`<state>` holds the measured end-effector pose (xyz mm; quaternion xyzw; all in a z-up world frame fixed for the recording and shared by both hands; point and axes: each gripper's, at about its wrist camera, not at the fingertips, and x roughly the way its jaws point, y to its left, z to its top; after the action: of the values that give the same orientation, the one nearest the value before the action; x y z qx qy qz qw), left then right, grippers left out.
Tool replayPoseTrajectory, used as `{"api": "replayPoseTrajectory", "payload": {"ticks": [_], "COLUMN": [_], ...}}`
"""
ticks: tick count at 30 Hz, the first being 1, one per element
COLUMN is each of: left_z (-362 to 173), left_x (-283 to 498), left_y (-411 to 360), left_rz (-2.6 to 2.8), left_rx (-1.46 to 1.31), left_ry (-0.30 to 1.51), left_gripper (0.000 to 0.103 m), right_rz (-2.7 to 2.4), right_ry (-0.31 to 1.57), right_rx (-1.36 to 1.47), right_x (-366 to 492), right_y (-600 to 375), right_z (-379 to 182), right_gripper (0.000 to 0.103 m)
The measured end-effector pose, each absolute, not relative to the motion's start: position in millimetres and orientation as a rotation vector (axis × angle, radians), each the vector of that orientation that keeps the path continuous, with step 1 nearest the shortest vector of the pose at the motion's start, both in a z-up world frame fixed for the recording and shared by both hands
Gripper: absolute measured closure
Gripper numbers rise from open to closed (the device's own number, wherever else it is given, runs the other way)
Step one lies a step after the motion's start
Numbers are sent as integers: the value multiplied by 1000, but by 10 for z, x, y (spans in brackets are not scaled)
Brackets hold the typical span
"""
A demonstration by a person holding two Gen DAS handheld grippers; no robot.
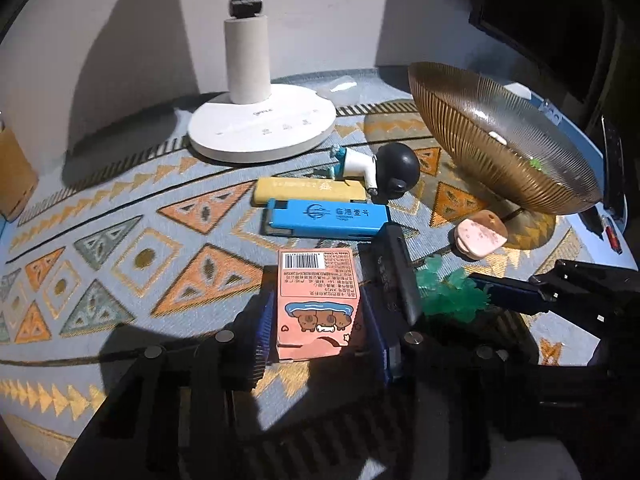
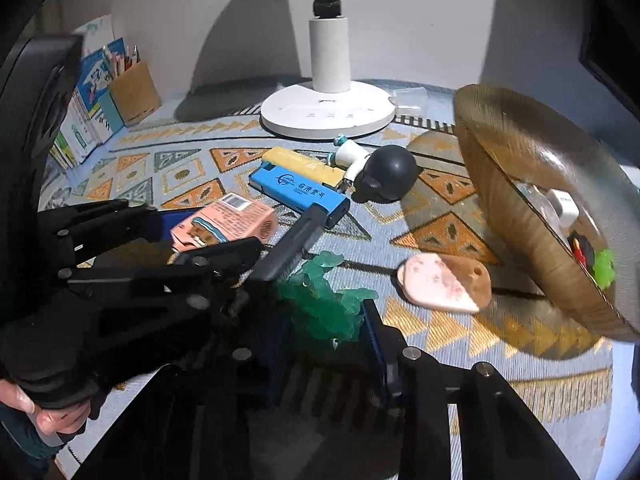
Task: Organize rigid objects
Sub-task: 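Grasp the pink box with the left gripper while the right grasps the teal figure, then carry the pink box and teal figure over the amber bowl and release both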
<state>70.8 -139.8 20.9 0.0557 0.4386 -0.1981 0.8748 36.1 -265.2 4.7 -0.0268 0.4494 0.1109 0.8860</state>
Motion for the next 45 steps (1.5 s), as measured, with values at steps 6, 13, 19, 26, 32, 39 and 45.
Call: {"api": "replayPoseTrajectory", "payload": {"ticks": [6, 13, 19, 26, 32, 39, 45], "left_z": [376, 316, 165, 177, 177, 298, 1036], "left_x": [418, 59, 25, -16, -15, -48, -52], "left_y": [-1130, -913, -869, -858, -870, -892, -1166], "left_rz": [-408, -368, -350, -366, -362, -357, -462], "left_rx": [70, 49, 29, 18, 17, 9, 6], "left_ry": [875, 870, 892, 870, 868, 850, 696], "left_gripper": [64, 64, 64, 64, 64, 64, 64], "right_rz": [182, 124, 109, 111, 9, 78, 9], "right_ry": [904, 928, 940, 919, 896, 865, 713], "right_rx": [54, 128, 138, 102, 9, 127, 156], "right_x": [-50, -536, -635, -644, -606, -712, -819], "right_y": [-2931, -3190, -3199, -3083, -2937, -3064, -3476], "right_z": [185, 152, 45, 26, -1, 145, 804], "right_gripper": [70, 70, 67, 51, 59, 61, 61]}}
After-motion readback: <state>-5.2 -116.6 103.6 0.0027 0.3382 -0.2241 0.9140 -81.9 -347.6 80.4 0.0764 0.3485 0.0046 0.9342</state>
